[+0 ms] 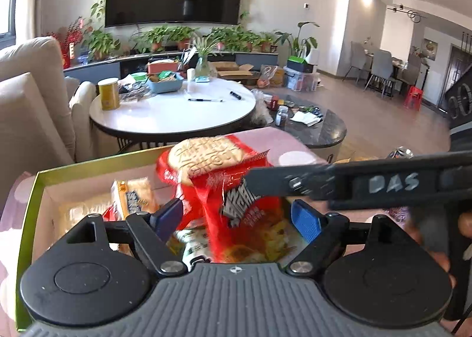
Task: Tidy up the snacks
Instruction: 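Lift the red chip bag into the green box and open both grippers, then grasp a clear bread packet with the left gripper while the right gripper grasps a wrapped bread slice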
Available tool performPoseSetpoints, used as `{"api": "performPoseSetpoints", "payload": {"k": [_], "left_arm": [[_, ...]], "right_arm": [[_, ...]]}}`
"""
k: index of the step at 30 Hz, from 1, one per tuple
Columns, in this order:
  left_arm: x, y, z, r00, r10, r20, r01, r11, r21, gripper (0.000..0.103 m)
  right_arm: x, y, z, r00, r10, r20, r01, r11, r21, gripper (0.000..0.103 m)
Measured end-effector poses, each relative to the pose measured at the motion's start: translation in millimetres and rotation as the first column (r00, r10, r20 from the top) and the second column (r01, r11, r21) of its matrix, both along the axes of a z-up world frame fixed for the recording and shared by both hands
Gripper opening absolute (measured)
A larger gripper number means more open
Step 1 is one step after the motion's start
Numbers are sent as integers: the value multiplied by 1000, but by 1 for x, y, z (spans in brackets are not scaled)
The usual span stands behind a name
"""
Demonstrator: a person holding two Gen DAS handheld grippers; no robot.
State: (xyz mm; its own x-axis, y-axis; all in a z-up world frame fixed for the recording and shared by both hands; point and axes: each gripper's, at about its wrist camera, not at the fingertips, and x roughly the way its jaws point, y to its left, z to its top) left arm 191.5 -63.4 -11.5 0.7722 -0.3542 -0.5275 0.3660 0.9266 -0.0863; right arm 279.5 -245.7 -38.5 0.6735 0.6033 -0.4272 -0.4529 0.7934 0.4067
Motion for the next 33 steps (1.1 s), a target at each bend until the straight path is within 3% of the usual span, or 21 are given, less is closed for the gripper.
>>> {"api": "performPoseSetpoints", "payload": {"k": [8,19,27,33], "left_arm": [[-25,12,5,999,36,18,-36,999,-1,82],[-72,28,-1,998,60,18,-60,998,-6,83],[-112,39,-17,996,81,-46,-81,997,4,84],[-133,49,-28,990,126,-68,-126,992,-1,84]], "right_arm": [[-23,-15,0,1000,-2,-2,2,1000,31,67],[-92,-35,-15,999,28,17,-30,997,76,68],[-123,-43,-30,999,-6,-38,10,995,95,68],[-148,-41,-40,998,31,-57,-26,996,85,67]]}}
